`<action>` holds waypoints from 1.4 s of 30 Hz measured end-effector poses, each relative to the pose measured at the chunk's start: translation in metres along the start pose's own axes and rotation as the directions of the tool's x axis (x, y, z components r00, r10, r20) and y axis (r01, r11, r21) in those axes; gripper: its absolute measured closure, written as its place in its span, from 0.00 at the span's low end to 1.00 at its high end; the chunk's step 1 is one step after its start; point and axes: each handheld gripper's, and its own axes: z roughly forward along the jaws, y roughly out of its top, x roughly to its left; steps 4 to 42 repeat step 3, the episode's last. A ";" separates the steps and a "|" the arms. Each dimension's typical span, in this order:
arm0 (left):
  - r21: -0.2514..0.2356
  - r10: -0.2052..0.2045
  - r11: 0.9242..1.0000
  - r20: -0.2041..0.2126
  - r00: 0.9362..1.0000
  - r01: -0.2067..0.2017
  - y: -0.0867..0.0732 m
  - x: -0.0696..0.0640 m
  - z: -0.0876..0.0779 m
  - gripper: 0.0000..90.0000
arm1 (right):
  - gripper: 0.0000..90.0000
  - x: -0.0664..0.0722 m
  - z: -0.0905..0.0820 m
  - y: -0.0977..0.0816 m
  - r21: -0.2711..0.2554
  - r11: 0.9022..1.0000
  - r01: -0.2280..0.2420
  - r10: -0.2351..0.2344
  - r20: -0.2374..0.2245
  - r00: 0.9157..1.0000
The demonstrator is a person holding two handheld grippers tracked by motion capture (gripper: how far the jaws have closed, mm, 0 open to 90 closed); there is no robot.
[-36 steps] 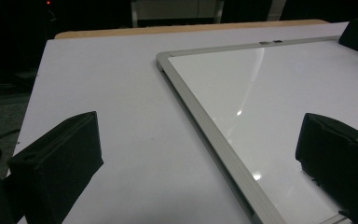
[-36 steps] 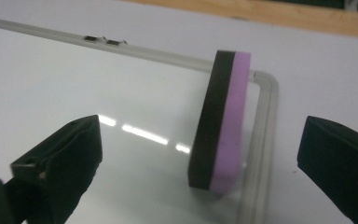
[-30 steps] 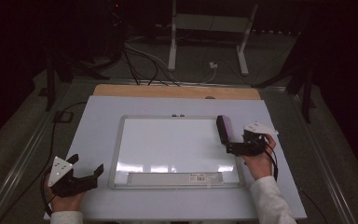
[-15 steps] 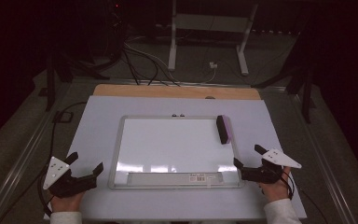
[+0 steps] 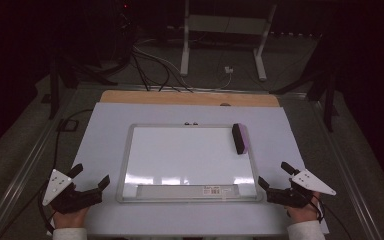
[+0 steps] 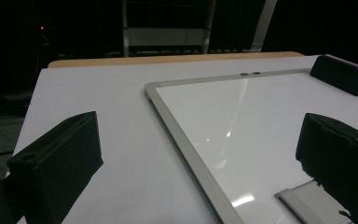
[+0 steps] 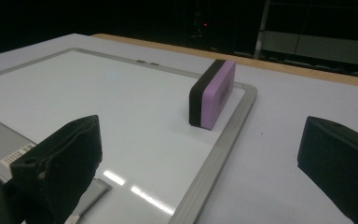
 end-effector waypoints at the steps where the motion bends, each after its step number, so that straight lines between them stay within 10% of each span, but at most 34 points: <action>1: 0.000 0.000 1.000 0.000 1.000 0.000 0.000 0.000 0.000 0.01 | 0.00 0.000 0.000 0.000 0.004 1.000 0.006 -0.006 0.003 1.000; 42: 0.001 0.001 1.000 -0.002 1.000 -0.001 0.000 -0.001 0.000 0.01 | 0.00 0.000 0.000 0.000 0.008 1.000 0.014 -0.014 0.008 1.000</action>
